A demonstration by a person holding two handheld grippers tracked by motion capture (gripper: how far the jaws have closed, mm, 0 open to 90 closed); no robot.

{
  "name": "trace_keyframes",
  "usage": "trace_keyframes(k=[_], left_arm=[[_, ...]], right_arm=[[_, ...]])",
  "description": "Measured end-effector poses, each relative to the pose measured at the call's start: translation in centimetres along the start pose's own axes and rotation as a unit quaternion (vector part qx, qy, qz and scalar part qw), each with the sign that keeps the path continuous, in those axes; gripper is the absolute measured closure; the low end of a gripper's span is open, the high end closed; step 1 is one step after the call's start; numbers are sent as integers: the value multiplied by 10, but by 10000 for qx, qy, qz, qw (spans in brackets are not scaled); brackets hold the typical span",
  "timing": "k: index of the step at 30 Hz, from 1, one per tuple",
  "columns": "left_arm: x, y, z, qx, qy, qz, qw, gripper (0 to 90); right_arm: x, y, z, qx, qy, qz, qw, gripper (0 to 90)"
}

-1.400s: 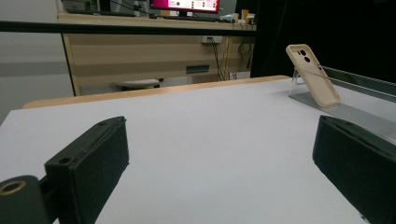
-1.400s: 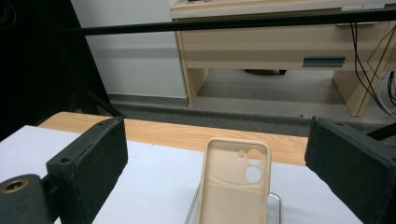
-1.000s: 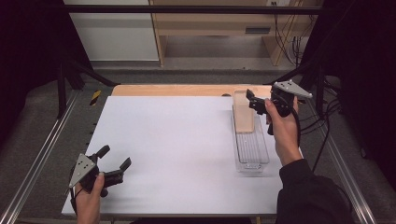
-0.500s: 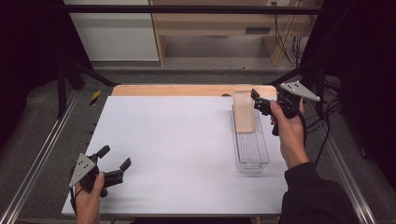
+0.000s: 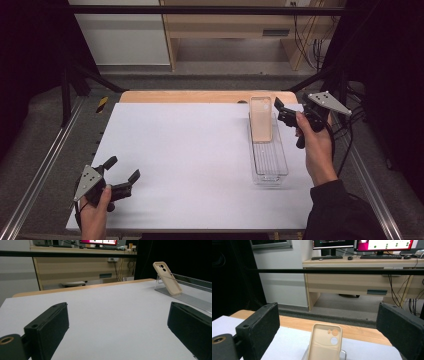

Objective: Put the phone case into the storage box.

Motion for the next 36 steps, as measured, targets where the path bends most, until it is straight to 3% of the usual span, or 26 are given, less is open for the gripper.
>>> trace_keyframes(k=[21, 36], left_arm=[[-16, 1, 4, 37, -32, 18, 10000, 33], [-18, 5, 5, 55, -103, 16, 9999, 11]], right_arm=[[-28, -2, 10, 3, -226, 59, 9997, 50], [-48, -2, -3, -92, -227, 172, 9996, 46]])
Point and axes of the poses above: each handheld gripper's, and its own axes: x roughly forward along the jaws, z roughly out of its top, y roughly to its left, the point moved 6 cm from there along x, roughly forward along the jaws, and after that the axes turned 12 degrees about -y, right-handed, at the moved point
